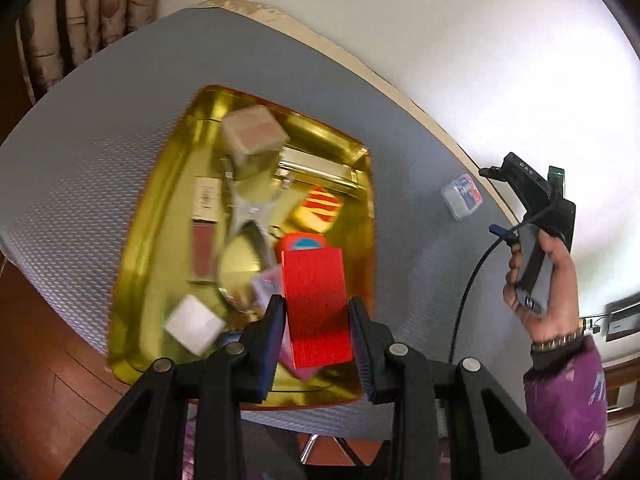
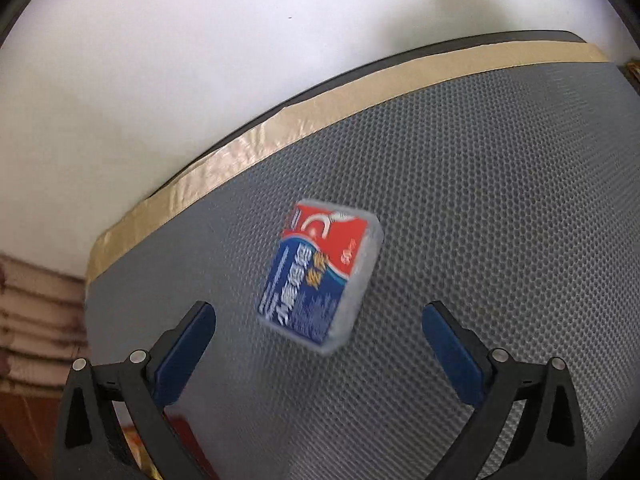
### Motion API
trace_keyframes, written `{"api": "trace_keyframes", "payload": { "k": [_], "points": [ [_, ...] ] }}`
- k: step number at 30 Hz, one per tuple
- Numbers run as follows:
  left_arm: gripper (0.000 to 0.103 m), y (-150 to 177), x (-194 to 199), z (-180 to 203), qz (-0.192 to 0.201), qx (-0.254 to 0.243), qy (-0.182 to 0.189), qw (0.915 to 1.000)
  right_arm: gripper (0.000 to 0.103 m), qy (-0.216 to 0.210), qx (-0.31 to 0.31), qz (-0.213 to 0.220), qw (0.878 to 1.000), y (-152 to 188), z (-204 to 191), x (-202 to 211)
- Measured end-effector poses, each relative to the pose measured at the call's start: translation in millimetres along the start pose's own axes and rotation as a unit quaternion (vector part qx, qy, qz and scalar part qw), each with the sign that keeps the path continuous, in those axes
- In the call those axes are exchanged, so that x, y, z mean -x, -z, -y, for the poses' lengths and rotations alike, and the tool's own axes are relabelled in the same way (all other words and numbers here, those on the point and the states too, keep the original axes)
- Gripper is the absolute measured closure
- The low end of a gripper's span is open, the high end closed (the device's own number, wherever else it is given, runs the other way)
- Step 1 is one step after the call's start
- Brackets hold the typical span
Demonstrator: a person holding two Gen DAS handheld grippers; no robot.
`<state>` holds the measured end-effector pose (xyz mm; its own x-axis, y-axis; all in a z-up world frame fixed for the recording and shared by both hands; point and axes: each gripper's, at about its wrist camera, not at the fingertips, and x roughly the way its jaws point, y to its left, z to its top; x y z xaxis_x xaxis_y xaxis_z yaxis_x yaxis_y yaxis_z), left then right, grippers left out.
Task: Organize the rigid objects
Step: 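Carry the red block toward the tin while the right grasps the floss-pick box, then lower the red block into the tin while the right carries the floss box over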
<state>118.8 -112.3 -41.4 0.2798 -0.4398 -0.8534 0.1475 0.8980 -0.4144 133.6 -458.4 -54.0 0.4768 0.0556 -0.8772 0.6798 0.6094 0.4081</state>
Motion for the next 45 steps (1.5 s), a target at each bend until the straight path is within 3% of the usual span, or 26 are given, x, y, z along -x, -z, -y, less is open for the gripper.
{"api": "trace_keyframes", "payload": {
  "k": [8, 12, 13, 14, 15, 16, 17, 26, 31, 37, 45],
  "points": [
    [0.071, -6.8, 6.7, -37.2, 0.003, 0.004, 0.001, 1.0, 0.0, 0.032, -0.035, -0.006, 0.999, -2.3, -22.2, -31.5],
    [0.071, -7.2, 14.0, -41.7, 0.001, 0.005, 0.006, 1.0, 0.001, 0.027, -0.08, -0.037, 0.996, -1.1, -18.7, -57.2],
    [0.071, -7.3, 14.0, -42.9, 0.0, 0.006, 0.008, 1.0, 0.005, 0.034, -0.07, -0.024, 0.997, -2.6, -24.4, -58.5],
    [0.071, -7.1, 15.8, -44.9, -0.001, 0.005, 0.008, 1.0, 0.017, 0.043, -0.058, -0.017, 0.997, -3.0, -29.0, -59.1],
    [0.071, -6.6, 18.8, -46.2, -0.003, 0.005, 0.008, 0.9999, 0.022, 0.049, -0.05, -0.015, 0.997, -2.8, -31.4, -60.3],
    [0.071, -6.5, 18.4, -47.8, -0.005, 0.007, 0.01, 0.9999, 0.036, 0.061, -0.039, -0.009, 0.997, -3.5, -33.3, -60.1],
    [0.071, -6.8, 14.2, -47.5, -0.007, 0.009, 0.01, 0.9999, 0.036, 0.062, -0.033, -0.009, 0.998, -4.9, -33.5, -60.0],
    [0.07, -5.8, 20.6, -51.7, 0.007, 0.014, -0.006, 0.9999, 0.038, -0.052, -0.01, -0.039, 0.998, 6.2, 4.6, -35.8],
    [0.07, -1.2, 29.3, -57.4, 0.013, 0.018, -0.017, 0.9996, 0.038, -0.119, 0.011, -0.06, 0.991, 56.6, 25.6, -0.3],
    [0.07, 16.8, 45.3, -72.1, 0.025, 0.029, -0.035, 0.9986, 0.038, -0.168, 0.024, -0.077, 0.983, 119.2, 38.3, 22.9],
    [0.07, 23.5, 55.7, -75.1, 0.032, 0.029, -0.046, 0.998, 0.038, -0.214, 0.002, -0.101, 0.972, 160.0, 64.2, 27.2]
  ]
}}
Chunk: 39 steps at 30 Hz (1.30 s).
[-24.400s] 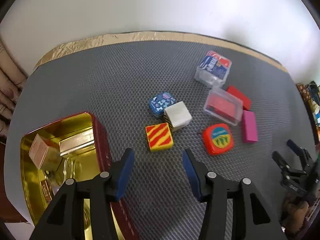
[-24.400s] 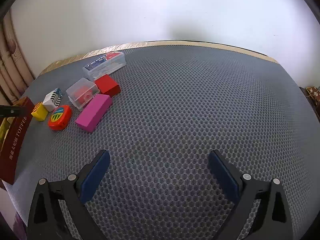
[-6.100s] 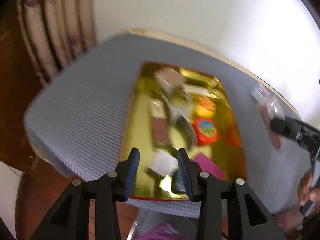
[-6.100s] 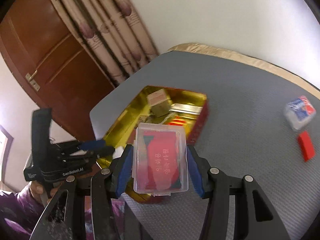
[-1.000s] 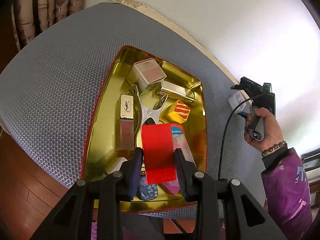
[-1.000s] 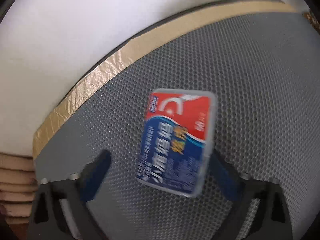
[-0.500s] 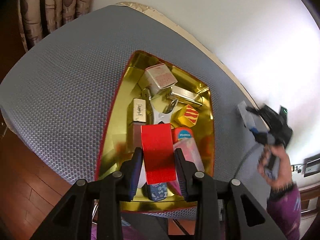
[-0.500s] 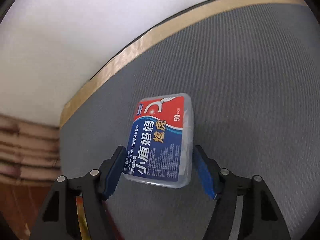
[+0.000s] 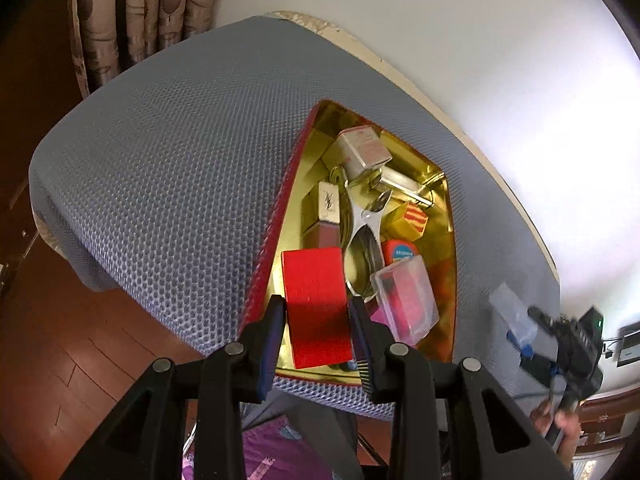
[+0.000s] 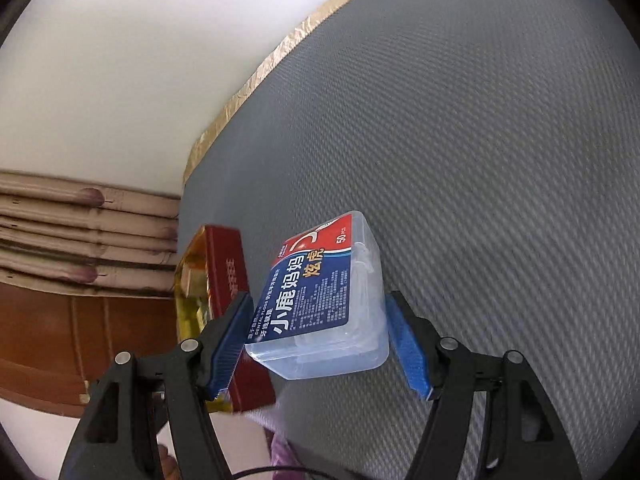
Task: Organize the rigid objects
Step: 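Lower the red block into the tin while the right carries the floss box over, then lower the blue floss-pick box into the tin and open the right tool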
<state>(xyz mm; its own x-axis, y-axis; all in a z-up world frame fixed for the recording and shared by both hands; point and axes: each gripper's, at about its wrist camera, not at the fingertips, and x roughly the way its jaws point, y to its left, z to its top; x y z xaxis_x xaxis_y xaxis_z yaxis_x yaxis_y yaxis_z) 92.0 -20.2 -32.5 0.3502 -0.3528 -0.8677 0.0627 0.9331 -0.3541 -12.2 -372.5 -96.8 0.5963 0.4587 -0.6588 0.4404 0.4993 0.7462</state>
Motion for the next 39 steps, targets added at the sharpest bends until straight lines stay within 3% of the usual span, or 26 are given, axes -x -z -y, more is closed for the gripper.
{"api": "trace_keyframes", "payload": {
  "k": [7, 9, 15, 21, 23, 29, 39],
  "points": [
    [0.07, -35.3, -10.8, 21.5, 0.014, -0.026, -0.028, 0.9992, 0.038, -0.015, -0.004, -0.005, 1.0, 13.1, 11.8, 13.6],
    [0.07, -48.7, -16.5, 27.3, 0.015, -0.029, -0.02, 0.9993, 0.038, -0.018, -0.002, -0.004, 1.0, 14.8, 11.7, 16.7],
    [0.07, -84.8, -41.6, 41.7, 0.026, -0.058, -0.053, 0.9965, 0.038, -0.028, -0.001, -0.009, 1.0, 9.9, 28.6, 33.9],
    [0.07, -101.5, -66.6, 42.9, 0.036, -0.1, -0.078, 0.9912, 0.038, -0.033, -0.008, -0.017, 0.999, 8.0, 37.1, 38.8],
    [0.07, -102.3, -75.1, 39.6, 0.019, -0.099, -0.069, 0.9925, 0.038, -0.034, -0.01, -0.018, 0.999, 9.8, 34.7, 41.5],
    [0.07, -87.8, -70.0, 41.2, 0.024, -0.119, -0.077, 0.9896, 0.038, -0.035, -0.002, -0.022, 0.999, 9.2, 27.6, 40.5],
    [0.065, -33.9, -12.4, 17.8, 0.052, -0.067, -0.071, 0.9939, 0.038, -0.051, 0.031, -0.03, 0.998, 2.9, 9.3, 46.5]
  ]
}}
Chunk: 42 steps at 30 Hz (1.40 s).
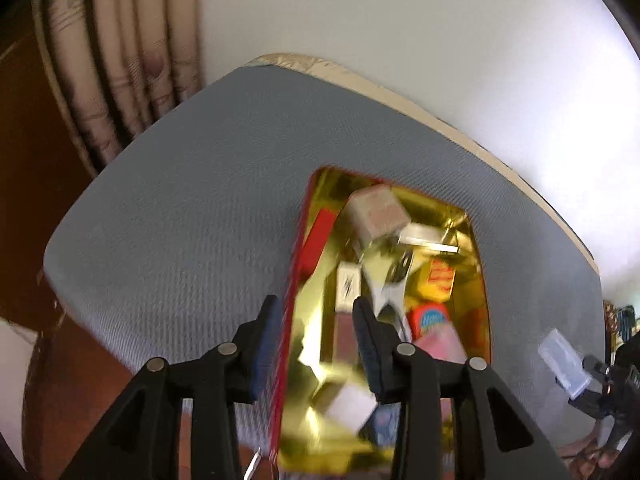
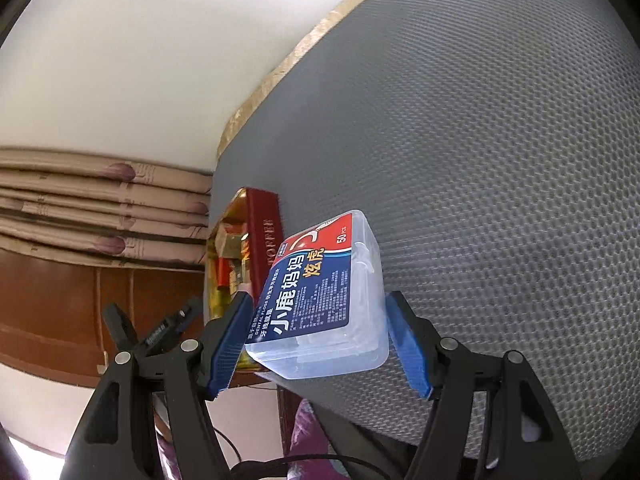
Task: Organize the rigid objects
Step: 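Lower the blue floss-pick box into the tin and open the right tool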
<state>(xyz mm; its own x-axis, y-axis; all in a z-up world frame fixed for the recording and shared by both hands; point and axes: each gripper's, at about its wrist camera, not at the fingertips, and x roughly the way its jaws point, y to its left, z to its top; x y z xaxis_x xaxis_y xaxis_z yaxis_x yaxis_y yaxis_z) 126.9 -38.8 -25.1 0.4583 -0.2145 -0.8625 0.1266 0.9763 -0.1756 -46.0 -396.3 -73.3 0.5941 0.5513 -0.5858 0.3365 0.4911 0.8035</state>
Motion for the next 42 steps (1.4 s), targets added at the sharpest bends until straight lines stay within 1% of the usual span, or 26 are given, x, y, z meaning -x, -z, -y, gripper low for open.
{"api": "trace_keyframes", "payload": {
  "k": [4, 6, 10, 12, 15, 16, 20, 21, 25, 27, 30, 36, 38, 42],
  "points": [
    [0.064, 24.9, 11.2, -15.5, -0.006, 0.027, 0.003, 0.9996, 0.038, -0.012, 0.026, -0.012, 1.0, 1.3, -22.5, -2.5],
    [0.064, 35.7, 19.1, -18.7, 0.001, 0.031, -0.012, 0.9994, 0.038, -0.018, 0.046, -0.02, 0.999, 1.8, -39.5, -5.7],
    [0.064, 43.5, 31.4, -23.6, 0.028, 0.028, -0.043, 0.9983, 0.038, -0.023, 0.091, -0.036, 0.995, 6.6, -79.2, -23.6],
    [0.063, 46.4, 36.5, -27.1, 0.04, 0.03, -0.054, 0.9973, 0.038, -0.025, 0.113, -0.044, 0.992, 6.8, -98.7, -38.7],
    [0.063, 49.6, 39.9, -34.0, 0.048, 0.035, -0.057, 0.9966, 0.038, -0.025, 0.137, -0.053, 0.989, 8.3, -122.4, -67.8],
    [0.063, 51.0, 40.4, -37.0, 0.053, 0.039, -0.063, 0.9959, 0.038, -0.022, 0.15, -0.057, 0.987, 8.1, -132.3, -80.2],
    [0.063, 50.6, 36.9, -44.5, 0.06, 0.045, -0.084, 0.9937, 0.038, 0.003, 0.2, -0.059, 0.978, 13.9, -159.6, -121.9],
    [0.063, 50.7, 35.6, -46.0, 0.06, 0.045, -0.084, 0.9937, 0.038, 0.01, 0.211, -0.059, 0.976, 15.1, -164.1, -131.8],
    [0.063, 51.2, 27.4, -45.8, 0.061, 0.039, -0.099, 0.9925, 0.038, 0.049, 0.256, -0.04, 0.964, 22.8, -174.3, -159.2],
    [0.063, 51.5, 25.5, -44.9, 0.064, 0.035, -0.106, 0.9917, 0.038, 0.07, 0.282, -0.028, 0.957, 29.5, -175.7, -168.9],
    [0.063, 51.6, 23.4, -44.7, 0.066, 0.032, -0.112, 0.991, 0.038, 0.081, 0.292, -0.026, 0.953, 38.7, -177.0, -183.3],
    [0.063, 51.4, 21.2, -43.9, 0.066, 0.027, -0.118, 0.9904, 0.038, 0.092, 0.309, -0.028, 0.946, 54.4, -178.5, -197.6],
    [0.063, 51.6, 20.6, -42.6, 0.065, 0.024, -0.12, 0.9903, 0.036, 0.089, 0.31, -0.025, 0.946, 57.1, -178.7, -196.8],
    [0.063, 52.2, 20.8, -40.7, 0.067, 0.018, -0.123, 0.9899, 0.036, 0.082, 0.318, 0.001, 0.945, 60.5, -181.2, -184.3]
  ]
}}
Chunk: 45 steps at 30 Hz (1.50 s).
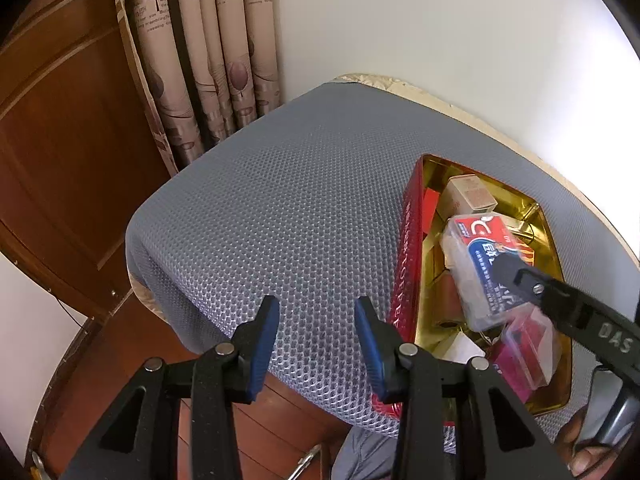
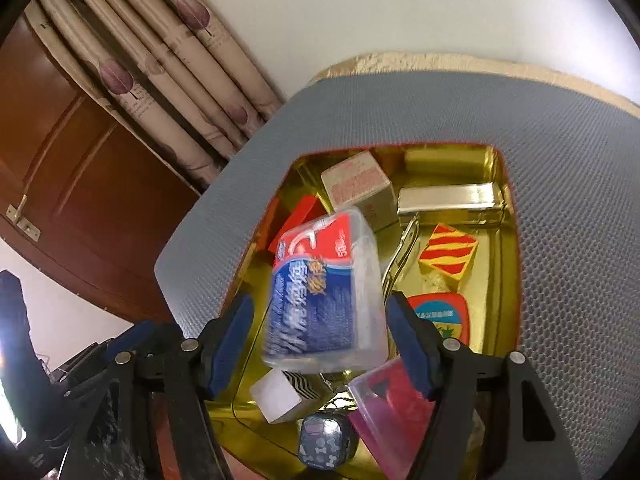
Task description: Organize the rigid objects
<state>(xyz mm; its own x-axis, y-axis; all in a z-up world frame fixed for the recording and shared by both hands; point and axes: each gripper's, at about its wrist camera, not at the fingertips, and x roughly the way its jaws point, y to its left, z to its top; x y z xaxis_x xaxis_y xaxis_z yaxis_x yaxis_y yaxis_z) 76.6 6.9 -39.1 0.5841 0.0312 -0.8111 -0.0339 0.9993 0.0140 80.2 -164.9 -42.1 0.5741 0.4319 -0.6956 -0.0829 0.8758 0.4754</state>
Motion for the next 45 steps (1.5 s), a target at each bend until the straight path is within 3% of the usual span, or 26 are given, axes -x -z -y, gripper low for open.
{"api": "trace_keyframes", "payload": {
  "k": [5, 9, 11, 17, 23, 30, 37, 40, 45],
  "points": [
    [0.063, 1.3, 1.6, 3.1, 0.004, -0.007, 0.006, 0.9999, 0.026, 0.005, 0.012, 0.056, 0.998, 0.2, -6.7, 31.3],
    [0.063, 2.8, 7.4, 10.1, 0.017, -0.021, 0.015, 0.9995, 0.017, 0.043, 0.046, 0.109, 0.992, 11.2, -16.9, 60.7],
    [0.063, 5.6, 13.3, 15.9, 0.027, -0.029, 0.024, 0.9989, 0.004, 0.071, 0.068, 0.139, 0.985, 20.9, -23.2, 74.4],
    [0.063, 12.7, 36.7, 31.2, 0.067, -0.045, 0.041, 0.9959, 0.002, 0.145, 0.124, 0.201, 0.961, 40.8, -42.1, 96.7],
    [0.063, 19.8, 62.9, 34.4, 0.116, -0.043, 0.052, 0.991, 0.001, 0.188, 0.134, 0.255, 0.939, 53.2, -52.8, 124.6],
    [0.062, 33.0, 88.6, 27.5, 0.169, -0.035, 0.042, 0.9841, 0.001, 0.208, 0.139, 0.261, 0.933, 66.5, -61.0, 143.5],
    [0.061, 33.4, 89.7, 25.8, 0.163, -0.035, 0.048, 0.9848, 0.0, 0.236, 0.144, 0.29, 0.916, 77.2, -73.3, 156.5],
    [0.062, 35.1, 91.3, 26.8, 0.168, -0.036, 0.048, 0.9839, 0.0, 0.227, 0.149, 0.286, 0.919, 79.5, -77.6, 155.9],
    [0.061, 37.7, 94.8, 31.3, 0.184, -0.053, 0.055, 0.98, 0.001, 0.242, 0.161, 0.295, 0.91, 84.1, -84.0, 154.9]
  ]
}}
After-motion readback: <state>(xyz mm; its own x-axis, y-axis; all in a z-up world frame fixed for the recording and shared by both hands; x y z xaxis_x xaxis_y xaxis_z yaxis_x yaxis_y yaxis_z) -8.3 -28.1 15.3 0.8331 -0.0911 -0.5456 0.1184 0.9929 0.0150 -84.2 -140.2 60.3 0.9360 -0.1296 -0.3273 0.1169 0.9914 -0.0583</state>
